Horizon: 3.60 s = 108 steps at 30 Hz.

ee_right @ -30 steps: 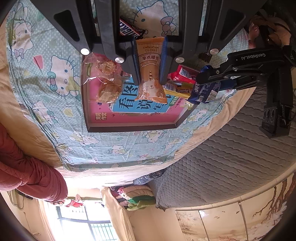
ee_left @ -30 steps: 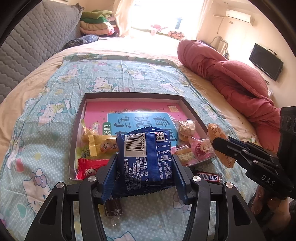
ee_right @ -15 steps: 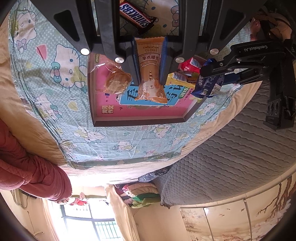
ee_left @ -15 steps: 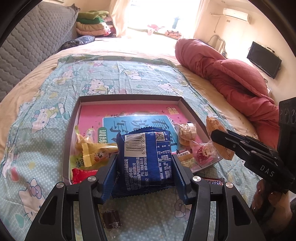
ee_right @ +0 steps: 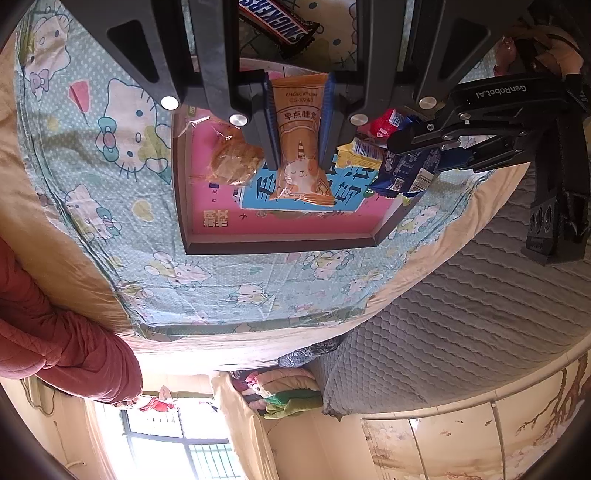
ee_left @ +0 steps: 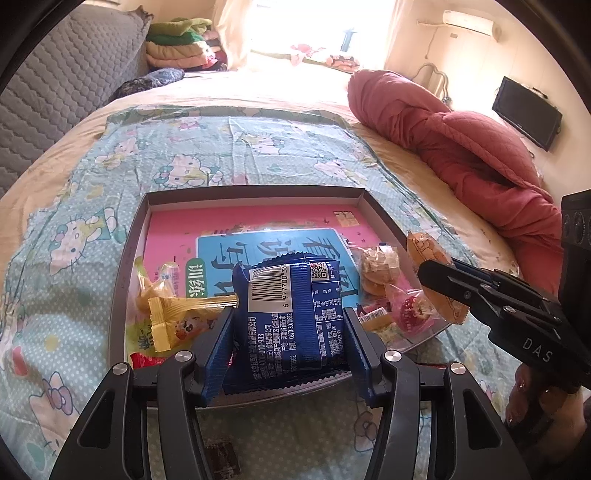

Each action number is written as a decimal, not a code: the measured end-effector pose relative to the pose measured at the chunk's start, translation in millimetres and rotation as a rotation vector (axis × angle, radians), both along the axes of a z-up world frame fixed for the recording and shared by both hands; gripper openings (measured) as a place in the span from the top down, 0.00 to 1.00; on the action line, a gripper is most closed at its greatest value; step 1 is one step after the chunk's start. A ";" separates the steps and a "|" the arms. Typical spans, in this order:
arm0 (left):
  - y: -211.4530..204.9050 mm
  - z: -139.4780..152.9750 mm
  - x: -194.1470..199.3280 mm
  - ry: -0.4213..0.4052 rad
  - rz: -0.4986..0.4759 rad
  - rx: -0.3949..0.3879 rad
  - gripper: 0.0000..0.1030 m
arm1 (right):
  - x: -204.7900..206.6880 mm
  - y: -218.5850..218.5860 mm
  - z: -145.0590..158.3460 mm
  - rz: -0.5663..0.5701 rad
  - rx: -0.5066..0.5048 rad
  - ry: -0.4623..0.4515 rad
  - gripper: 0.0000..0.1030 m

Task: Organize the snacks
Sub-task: 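Carry the blue pack with left tool while right tool carries pastry over tray, then release the blue pack into the tray with left tool while right tool releases pastry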

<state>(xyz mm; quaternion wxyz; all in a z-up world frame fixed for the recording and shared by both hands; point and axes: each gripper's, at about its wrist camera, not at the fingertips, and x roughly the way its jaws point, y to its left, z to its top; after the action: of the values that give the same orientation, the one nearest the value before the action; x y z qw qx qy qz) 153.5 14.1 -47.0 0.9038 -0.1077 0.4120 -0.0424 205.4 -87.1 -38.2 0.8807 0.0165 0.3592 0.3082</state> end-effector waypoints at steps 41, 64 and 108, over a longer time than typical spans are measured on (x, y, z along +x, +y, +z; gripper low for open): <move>-12.3 -24.6 20.2 0.060 -0.064 0.016 0.44 | 16.3 13.3 -35.2 -0.022 -0.114 0.087 0.79; -14.8 -23.4 21.5 0.069 -0.080 0.023 0.41 | 19.7 1.8 -25.6 -0.069 -0.070 0.085 0.60; 1.4 34.4 -4.1 -0.020 -0.036 0.016 0.22 | 11.0 -21.9 8.4 -0.152 -0.018 -0.028 0.38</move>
<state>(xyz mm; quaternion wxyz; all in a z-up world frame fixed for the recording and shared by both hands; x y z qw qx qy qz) 149.4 15.5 -12.6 0.9077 -0.0928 0.4053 -0.0564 216.4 -109.0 -29.7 0.9066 0.0315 0.3475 0.2376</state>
